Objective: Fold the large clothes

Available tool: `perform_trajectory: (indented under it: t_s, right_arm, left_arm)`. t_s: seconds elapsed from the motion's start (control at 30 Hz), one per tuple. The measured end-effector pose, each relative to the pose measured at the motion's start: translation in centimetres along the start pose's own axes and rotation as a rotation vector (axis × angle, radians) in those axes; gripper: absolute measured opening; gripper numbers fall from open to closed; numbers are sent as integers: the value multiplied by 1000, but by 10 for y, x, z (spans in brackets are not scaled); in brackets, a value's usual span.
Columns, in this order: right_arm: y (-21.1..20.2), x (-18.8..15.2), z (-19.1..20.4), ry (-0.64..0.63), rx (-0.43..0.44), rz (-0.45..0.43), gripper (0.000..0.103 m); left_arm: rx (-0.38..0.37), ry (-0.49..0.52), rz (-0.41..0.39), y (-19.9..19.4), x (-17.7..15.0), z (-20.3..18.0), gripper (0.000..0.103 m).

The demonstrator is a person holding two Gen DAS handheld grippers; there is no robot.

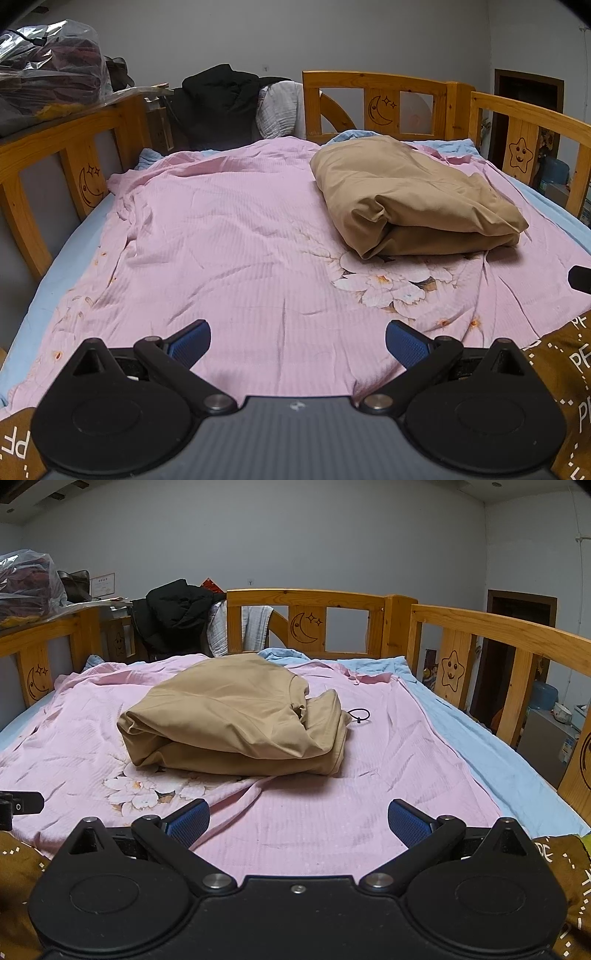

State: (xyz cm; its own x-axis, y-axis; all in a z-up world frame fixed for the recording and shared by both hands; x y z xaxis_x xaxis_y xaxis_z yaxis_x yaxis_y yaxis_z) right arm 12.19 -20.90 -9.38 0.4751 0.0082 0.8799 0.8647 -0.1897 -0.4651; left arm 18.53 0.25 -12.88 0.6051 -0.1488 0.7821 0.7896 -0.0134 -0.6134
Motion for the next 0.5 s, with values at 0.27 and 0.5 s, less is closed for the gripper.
perform_trajectory:
  t_s: [0.27, 0.5]
  right_arm:
    - [0, 0, 0, 2, -2, 0, 102]
    - [0, -1, 0, 6, -4, 1, 102]
  left_arm:
    - [1, 0, 3, 0, 0, 0, 102]
    - [5, 1, 5, 0, -1, 1, 102]
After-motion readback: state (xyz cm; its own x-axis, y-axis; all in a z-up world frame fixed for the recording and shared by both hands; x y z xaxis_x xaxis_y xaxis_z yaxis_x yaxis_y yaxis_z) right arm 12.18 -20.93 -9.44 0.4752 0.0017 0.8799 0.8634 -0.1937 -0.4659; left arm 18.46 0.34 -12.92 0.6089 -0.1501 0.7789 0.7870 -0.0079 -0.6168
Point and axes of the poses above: each gripper's, at about its wrist camera, not at the fingertips, and y roughly the way its jaws point, z to its left, x to its top, the point moved 9 cm from there along y, roughly the way its jaws point, and after that the axes turned 3 degrees about y, right-handed, at the moved point
